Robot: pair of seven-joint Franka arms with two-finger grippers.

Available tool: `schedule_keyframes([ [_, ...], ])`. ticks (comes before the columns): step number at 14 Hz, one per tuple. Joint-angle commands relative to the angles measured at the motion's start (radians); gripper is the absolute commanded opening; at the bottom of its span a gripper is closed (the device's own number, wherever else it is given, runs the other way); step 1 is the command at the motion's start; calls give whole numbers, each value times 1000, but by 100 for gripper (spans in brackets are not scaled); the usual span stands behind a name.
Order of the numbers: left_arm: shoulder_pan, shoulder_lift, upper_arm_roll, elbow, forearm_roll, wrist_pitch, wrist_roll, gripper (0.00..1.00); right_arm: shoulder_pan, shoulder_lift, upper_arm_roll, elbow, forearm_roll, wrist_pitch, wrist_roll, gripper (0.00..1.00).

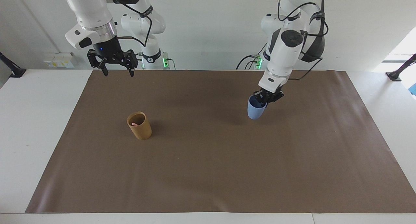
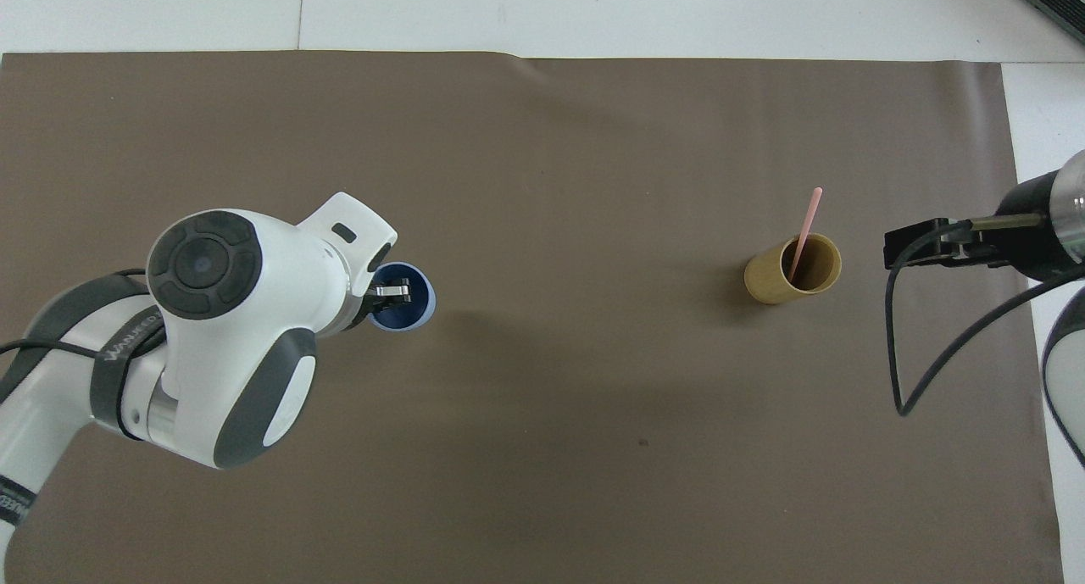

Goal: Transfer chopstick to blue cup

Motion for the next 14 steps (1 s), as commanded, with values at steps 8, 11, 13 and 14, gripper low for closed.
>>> schedule_keyframes([
  [8, -223, 188, 16, 84, 27, 137, -251, 0, -20, -16, -10, -25, 28, 31, -28, 100],
  [11, -277, 242, 18, 84, 27, 155, -293, 0, -18, -9, -11, -17, 24, 42, -29, 100],
  [13, -284, 244, 16, 84, 25, 161, -318, 0, -21, -9, -11, -16, 26, 44, -28, 100],
  [14, -284, 245, 16, 84, 25, 161, -320, 0, -23, -4, -10, -16, 26, 56, -29, 100],
])
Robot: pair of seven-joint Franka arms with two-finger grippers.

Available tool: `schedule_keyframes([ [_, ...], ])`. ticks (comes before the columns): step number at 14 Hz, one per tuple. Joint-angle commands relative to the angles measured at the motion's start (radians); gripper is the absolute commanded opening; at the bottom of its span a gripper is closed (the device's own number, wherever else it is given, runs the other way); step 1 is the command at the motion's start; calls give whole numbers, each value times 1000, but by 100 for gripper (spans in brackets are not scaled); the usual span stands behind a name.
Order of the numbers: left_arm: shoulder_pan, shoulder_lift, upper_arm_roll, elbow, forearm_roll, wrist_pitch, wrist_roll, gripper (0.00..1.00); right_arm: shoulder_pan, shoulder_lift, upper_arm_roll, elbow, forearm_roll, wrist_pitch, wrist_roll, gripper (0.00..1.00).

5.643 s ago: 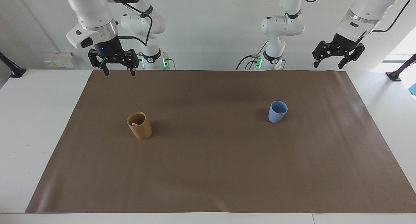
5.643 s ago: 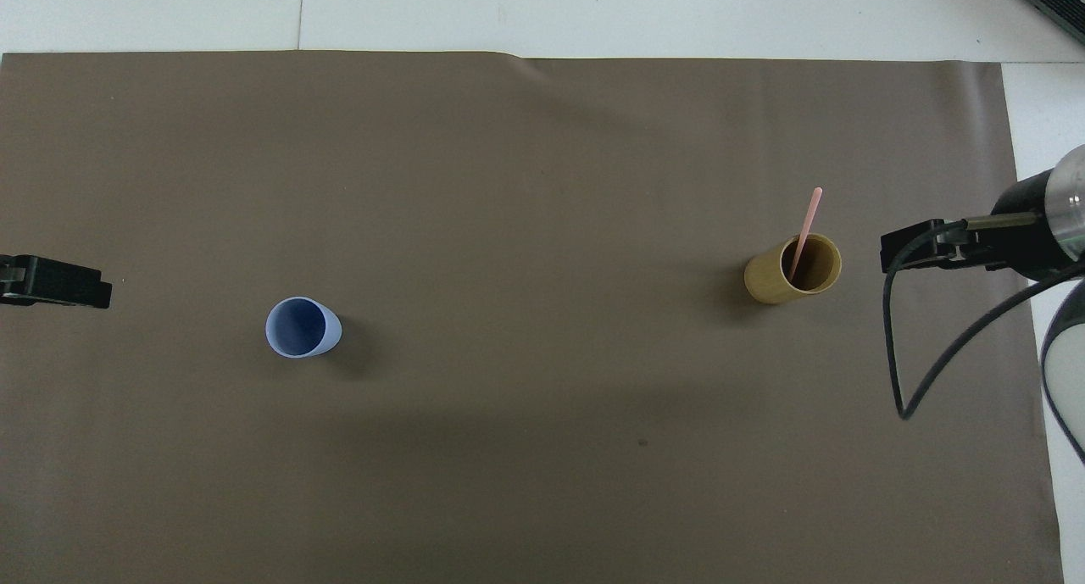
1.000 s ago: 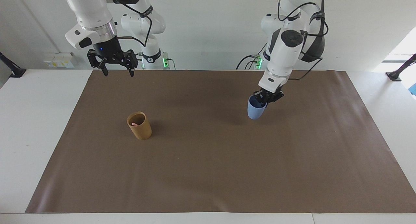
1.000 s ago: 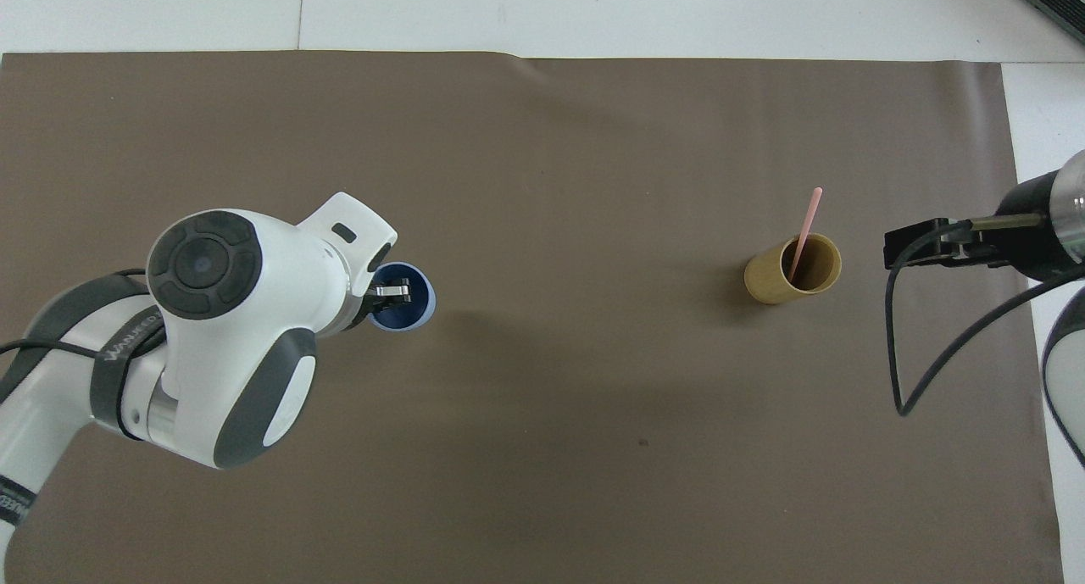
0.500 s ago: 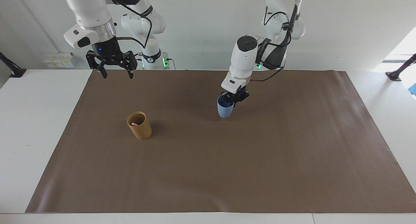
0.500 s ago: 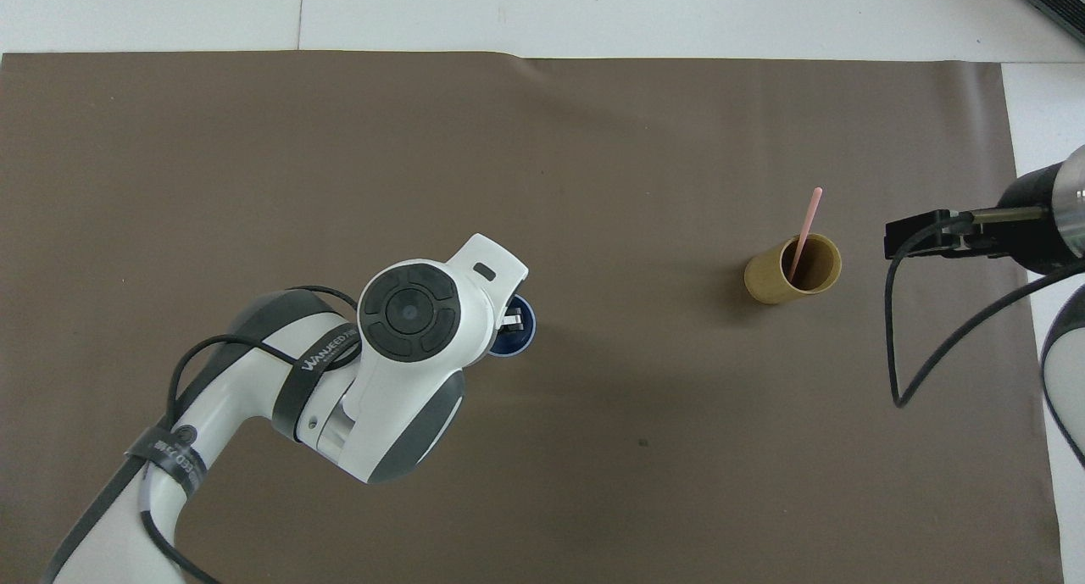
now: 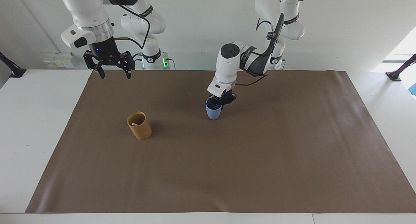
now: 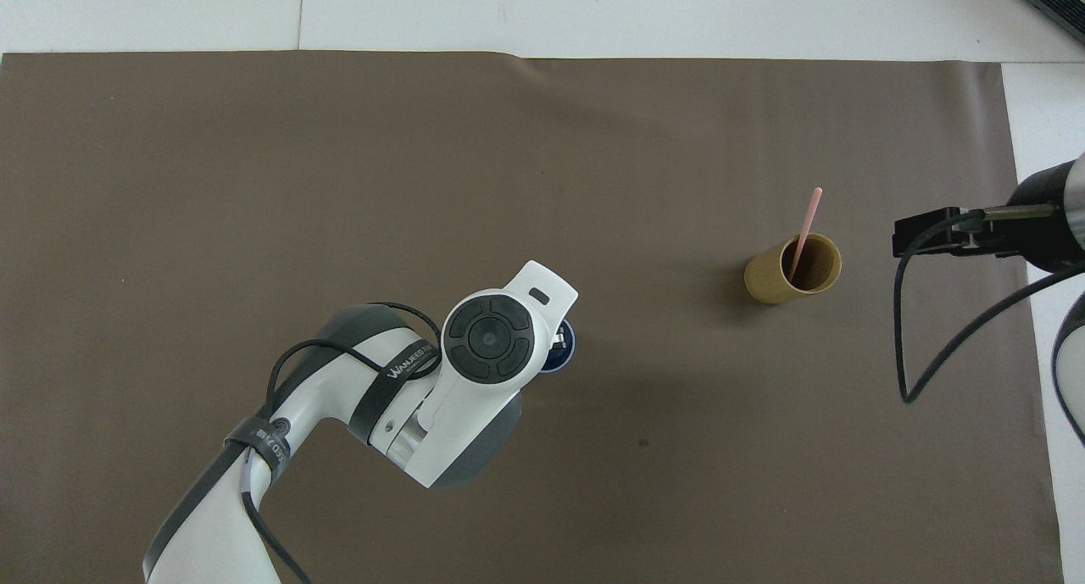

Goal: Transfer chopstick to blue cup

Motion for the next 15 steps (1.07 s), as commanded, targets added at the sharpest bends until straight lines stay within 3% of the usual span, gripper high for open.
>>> schedule_keyframes([
  [1, -20, 12, 18, 18, 25, 6, -33, 0, -15, -3, 1, -11, 24, 39, -28, 100],
  [2, -20, 14, 18, 16, 17, 8, -43, 3, -16, 1, 1, -10, 28, 42, -29, 100],
  [3, -18, 15, 16, 16, 14, 11, -77, 61, -19, 11, -1, -8, 26, 41, -33, 100],
  [4, -18, 15, 16, 14, 14, 11, -88, 100, -21, 20, -1, 11, 26, 41, -36, 100],
  [6, -12, 9, 18, 24, 14, -5, -88, 100, -15, 22, -1, 7, 28, 86, -31, 100],
  [9, 38, -64, 27, 34, 18, -60, -48, 100, -12, 66, -1, 1, 28, 152, -42, 100],
  [15, 265, -253, 27, 31, 17, -287, 258, 100, -4, 106, 1, -121, 28, 338, -198, 100],
])
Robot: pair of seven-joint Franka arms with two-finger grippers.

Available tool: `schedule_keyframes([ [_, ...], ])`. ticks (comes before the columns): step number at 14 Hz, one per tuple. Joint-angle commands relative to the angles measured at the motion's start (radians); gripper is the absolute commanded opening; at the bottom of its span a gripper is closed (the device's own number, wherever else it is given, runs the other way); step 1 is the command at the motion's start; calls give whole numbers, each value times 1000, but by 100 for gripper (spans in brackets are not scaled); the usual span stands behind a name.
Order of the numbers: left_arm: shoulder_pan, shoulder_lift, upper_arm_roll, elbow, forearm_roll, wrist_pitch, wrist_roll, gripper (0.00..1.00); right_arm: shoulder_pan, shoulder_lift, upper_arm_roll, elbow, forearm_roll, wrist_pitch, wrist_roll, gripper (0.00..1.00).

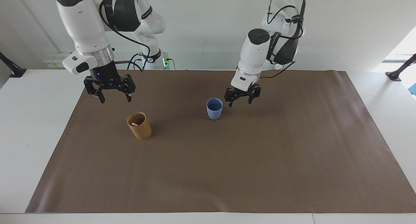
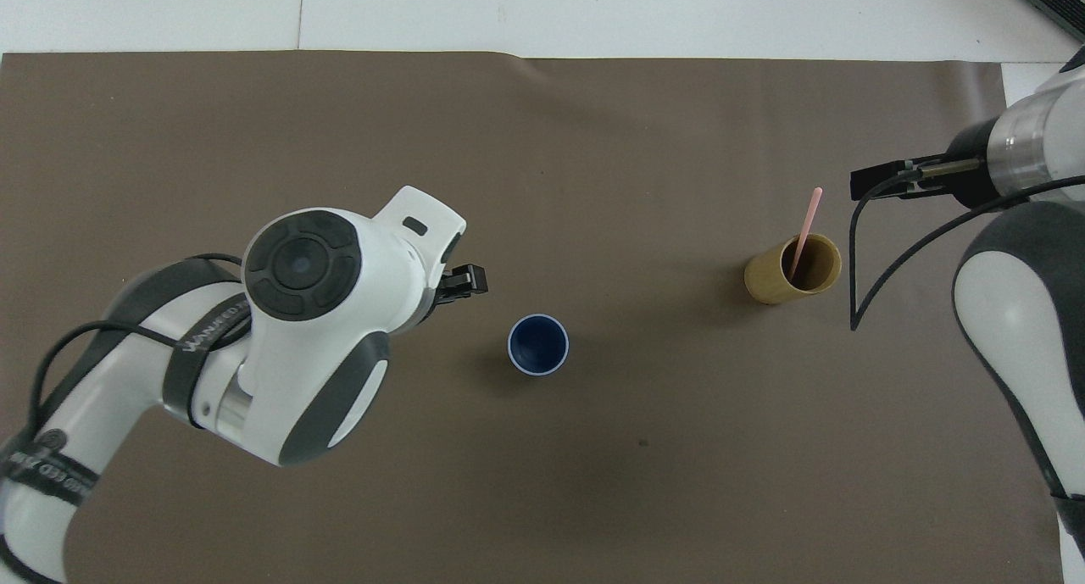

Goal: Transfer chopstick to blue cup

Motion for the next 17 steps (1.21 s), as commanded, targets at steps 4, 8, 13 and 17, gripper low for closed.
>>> schedule_keyframes([
  [4, 240, -117, -9, -27, 13, -176, 291, 100, -5, 7, 0, -159, 136, 219, -180, 100],
  [8, 383, -117, -9, -29, 13, -234, 476, 100, 0, 58, 0, -173, 182, 321, -251, 100],
  [13, 515, -127, -6, -4, 15, -268, 716, 100, -3, 34, -1, -222, 182, 319, -271, 47],
  [17, 518, -96, -4, 161, 24, -384, 736, 100, -11, 32, -1, -225, 182, 315, -285, 0],
])
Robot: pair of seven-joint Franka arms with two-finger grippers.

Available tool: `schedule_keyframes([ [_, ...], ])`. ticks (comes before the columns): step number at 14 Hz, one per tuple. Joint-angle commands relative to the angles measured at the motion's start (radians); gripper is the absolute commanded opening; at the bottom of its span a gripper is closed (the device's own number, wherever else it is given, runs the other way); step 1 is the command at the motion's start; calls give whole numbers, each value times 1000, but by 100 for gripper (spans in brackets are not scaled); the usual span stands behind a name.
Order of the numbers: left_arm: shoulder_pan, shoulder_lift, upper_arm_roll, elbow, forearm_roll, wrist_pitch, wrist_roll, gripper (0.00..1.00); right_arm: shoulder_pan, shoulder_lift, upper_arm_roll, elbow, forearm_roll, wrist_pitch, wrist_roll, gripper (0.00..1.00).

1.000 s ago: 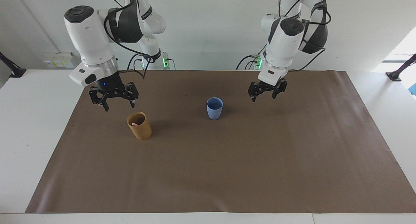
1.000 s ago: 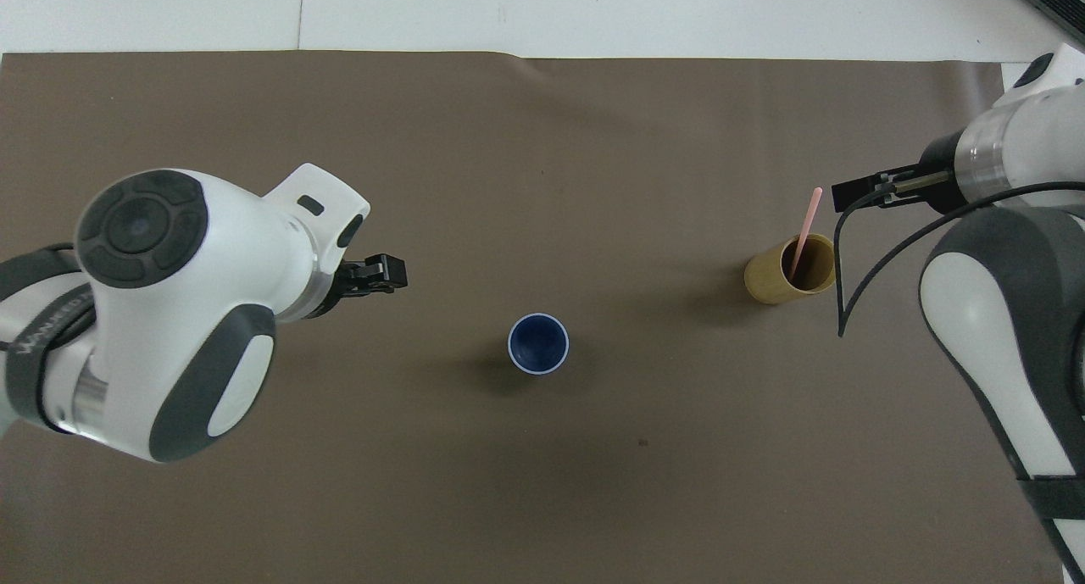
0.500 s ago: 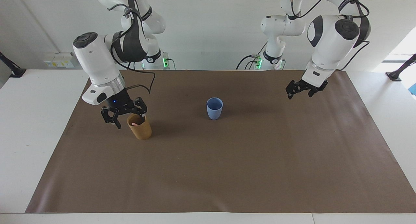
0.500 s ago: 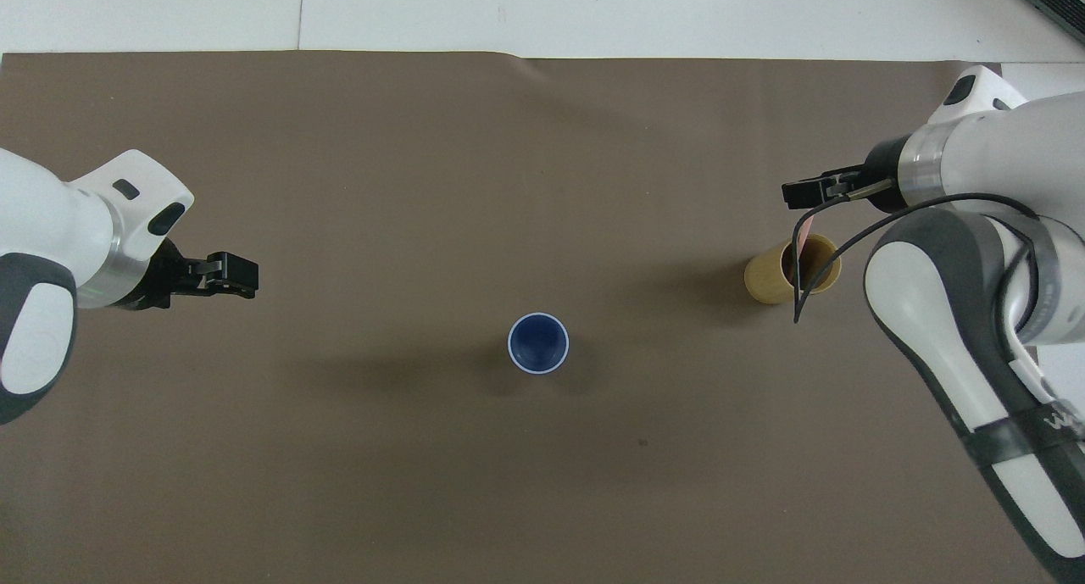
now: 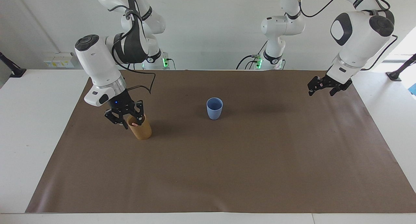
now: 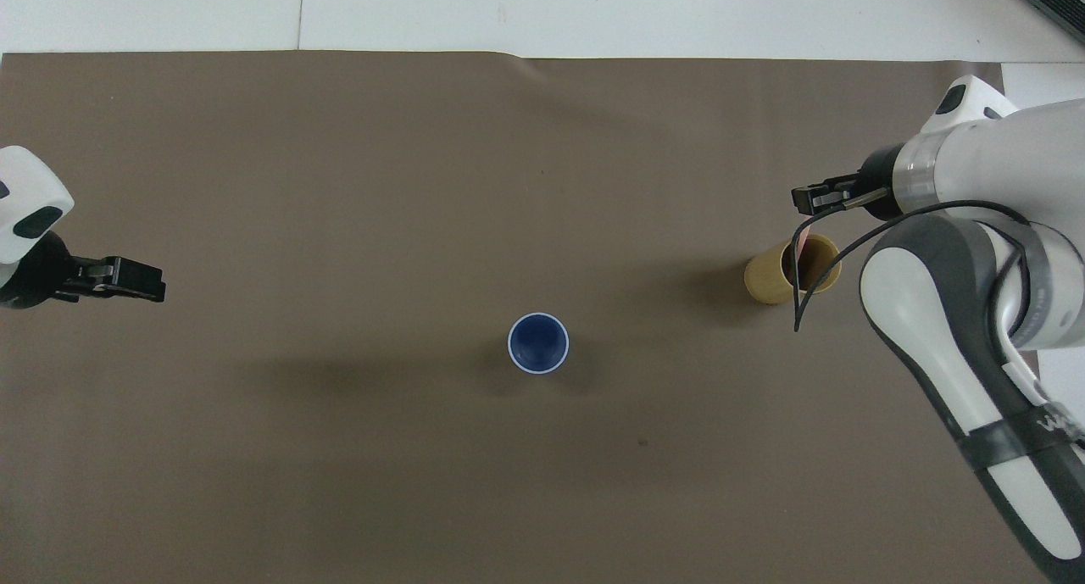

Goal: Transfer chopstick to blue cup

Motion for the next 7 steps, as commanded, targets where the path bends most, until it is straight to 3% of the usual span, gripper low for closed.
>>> schedule_keyframes([
  [1, 5, 26, -14, 149, 24, -118, 10, 100, -11, -28, -1, -31, 30, 8, -48, 0],
  [7, -6, 40, -22, 289, 23, -228, 8, 100, -11, -52, -1, 4, 30, -3, -36, 0],
])
